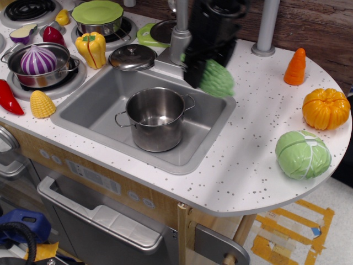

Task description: Put green squash in pot or pan

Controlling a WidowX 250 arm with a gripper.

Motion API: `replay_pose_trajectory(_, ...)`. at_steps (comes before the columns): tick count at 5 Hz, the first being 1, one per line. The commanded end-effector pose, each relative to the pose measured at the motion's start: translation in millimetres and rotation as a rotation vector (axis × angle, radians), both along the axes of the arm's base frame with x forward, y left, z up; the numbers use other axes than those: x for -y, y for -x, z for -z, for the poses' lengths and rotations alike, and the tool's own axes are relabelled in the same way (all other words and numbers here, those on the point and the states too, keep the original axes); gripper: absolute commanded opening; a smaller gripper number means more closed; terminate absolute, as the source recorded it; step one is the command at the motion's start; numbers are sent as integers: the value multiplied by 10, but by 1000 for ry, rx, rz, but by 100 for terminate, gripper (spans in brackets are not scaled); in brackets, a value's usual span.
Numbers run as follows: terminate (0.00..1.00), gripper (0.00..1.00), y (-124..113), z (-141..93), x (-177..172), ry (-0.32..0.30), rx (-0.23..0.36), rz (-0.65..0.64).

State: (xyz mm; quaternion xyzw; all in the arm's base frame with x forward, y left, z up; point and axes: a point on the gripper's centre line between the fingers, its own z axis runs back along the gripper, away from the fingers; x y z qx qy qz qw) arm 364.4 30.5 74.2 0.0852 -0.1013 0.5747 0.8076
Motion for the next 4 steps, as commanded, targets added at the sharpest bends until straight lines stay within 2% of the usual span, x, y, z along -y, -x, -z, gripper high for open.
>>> replay_pose_trajectory(1,0,0,112,-202,-463,-46,112,106)
replay_pose_trajectory(2,0,100,112,-65,-568,-69,166,202)
replay_pose_trajectory(3,0,100,112,-65,-568,-69,166,202)
replay_pose_trajectory(4,100,100,112,-65,-568,-69,166,202)
